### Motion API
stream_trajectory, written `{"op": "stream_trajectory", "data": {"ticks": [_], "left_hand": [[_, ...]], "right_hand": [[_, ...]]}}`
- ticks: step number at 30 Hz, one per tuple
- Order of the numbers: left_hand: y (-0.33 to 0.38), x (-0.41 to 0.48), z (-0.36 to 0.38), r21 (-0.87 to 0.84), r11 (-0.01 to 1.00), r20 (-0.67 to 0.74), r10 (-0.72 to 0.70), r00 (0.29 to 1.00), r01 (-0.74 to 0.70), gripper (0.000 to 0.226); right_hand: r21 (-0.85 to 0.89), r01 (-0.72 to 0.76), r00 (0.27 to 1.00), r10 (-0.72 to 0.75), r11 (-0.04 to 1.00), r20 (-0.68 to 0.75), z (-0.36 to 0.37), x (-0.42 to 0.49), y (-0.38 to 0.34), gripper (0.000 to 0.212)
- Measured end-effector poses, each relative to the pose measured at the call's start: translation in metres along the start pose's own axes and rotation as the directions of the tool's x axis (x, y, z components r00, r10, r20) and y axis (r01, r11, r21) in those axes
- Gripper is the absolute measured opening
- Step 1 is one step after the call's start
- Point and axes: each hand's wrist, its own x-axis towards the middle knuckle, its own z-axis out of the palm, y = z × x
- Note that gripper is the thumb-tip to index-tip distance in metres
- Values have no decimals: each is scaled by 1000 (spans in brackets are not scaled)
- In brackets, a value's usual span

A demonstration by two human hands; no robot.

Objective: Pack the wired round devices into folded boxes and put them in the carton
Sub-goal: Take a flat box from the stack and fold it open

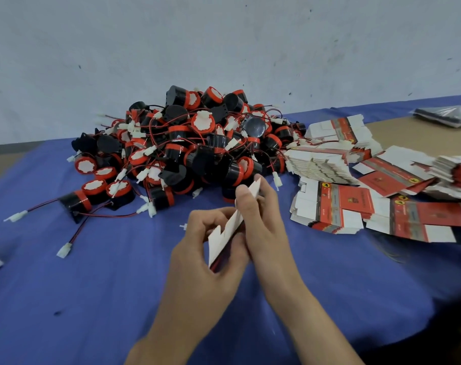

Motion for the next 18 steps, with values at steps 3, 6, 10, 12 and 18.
{"op": "stream_trajectory", "data": {"ticks": [3,6,10,12,18], "left_hand": [[-2,0,3,-88,995,51,-44,998,48,36],[-6,2,3,-132,990,45,-51,998,57,42],[-9,4,3,-186,978,14,-97,995,98,51],[-6,4,2,-175,981,-3,-82,997,80,54],[-9,8,4,-233,962,-1,-146,989,142,71]], "right_hand": [[37,-3,1000,2,999,13,0,0,0,55],[17,15,999,-15,1000,36,-3,2,-1,47],[-23,41,997,-40,999,60,-8,2,2,36],[-23,44,996,-43,999,74,-10,3,4,34],[-61,-50,981,61,997,186,-6,-6,5,36]]}}
